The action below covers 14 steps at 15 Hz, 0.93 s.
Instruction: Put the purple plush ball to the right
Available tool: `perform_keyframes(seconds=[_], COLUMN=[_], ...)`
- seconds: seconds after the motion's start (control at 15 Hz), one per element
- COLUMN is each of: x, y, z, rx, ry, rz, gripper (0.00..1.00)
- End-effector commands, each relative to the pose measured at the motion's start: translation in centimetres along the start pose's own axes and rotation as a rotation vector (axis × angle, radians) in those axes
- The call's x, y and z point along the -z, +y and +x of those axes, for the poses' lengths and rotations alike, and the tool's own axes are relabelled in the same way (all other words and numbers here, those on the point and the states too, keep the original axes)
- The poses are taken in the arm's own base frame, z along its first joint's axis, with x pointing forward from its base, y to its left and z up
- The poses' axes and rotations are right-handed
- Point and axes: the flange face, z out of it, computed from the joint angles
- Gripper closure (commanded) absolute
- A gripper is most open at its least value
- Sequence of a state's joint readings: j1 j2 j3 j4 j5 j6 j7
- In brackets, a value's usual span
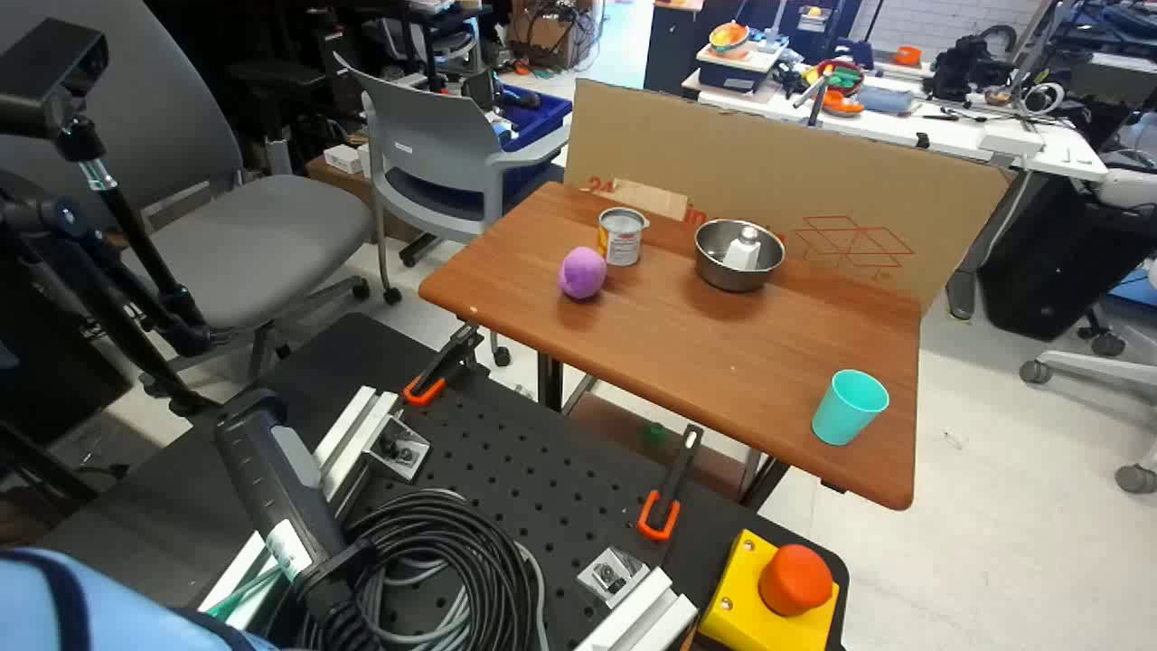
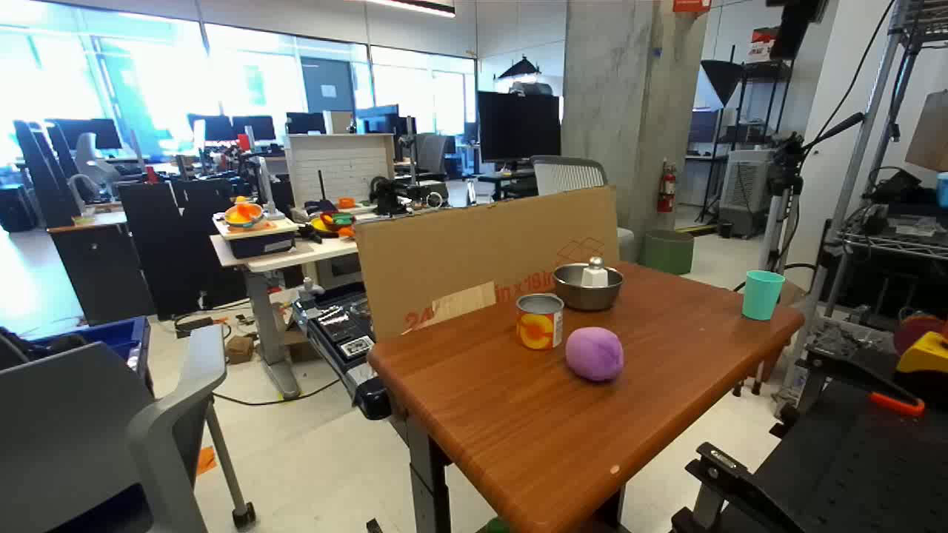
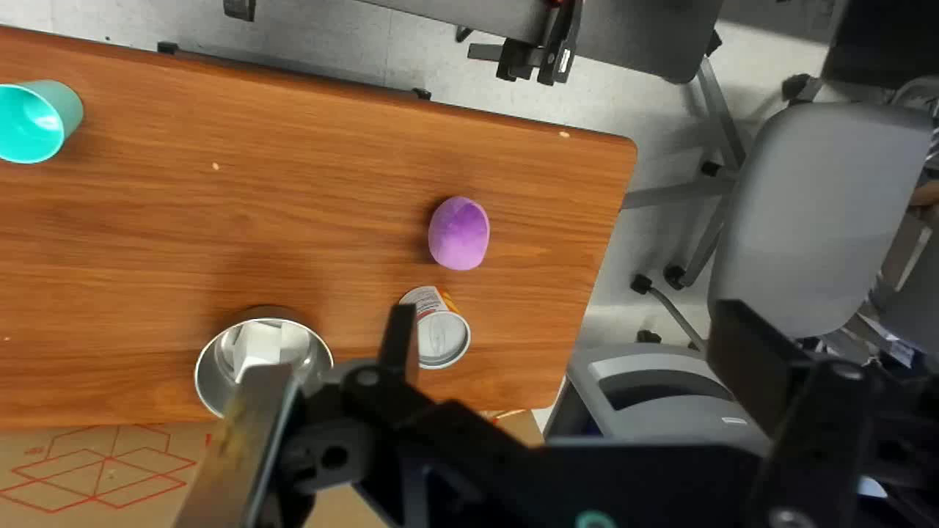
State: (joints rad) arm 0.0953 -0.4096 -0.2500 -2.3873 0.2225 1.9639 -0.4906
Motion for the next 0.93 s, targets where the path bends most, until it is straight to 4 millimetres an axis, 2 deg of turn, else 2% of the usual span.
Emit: perform_keyframes(seconds=[0.0,0.4,0.67,0.87], x=[0.1,0.1,-4.2,-9.2], y=[0.0,0.0,0.2,-0.1], z=[0.0,0.0,2.1,3.8], rx=[0.0,0.0,-0.058,-0.065], ry=[-0.001,-0.001,0.0,-0.015], rz=[0.0,0.0,-0.019,-0.069], gripper=[0.0,0.0,0.0,0.0])
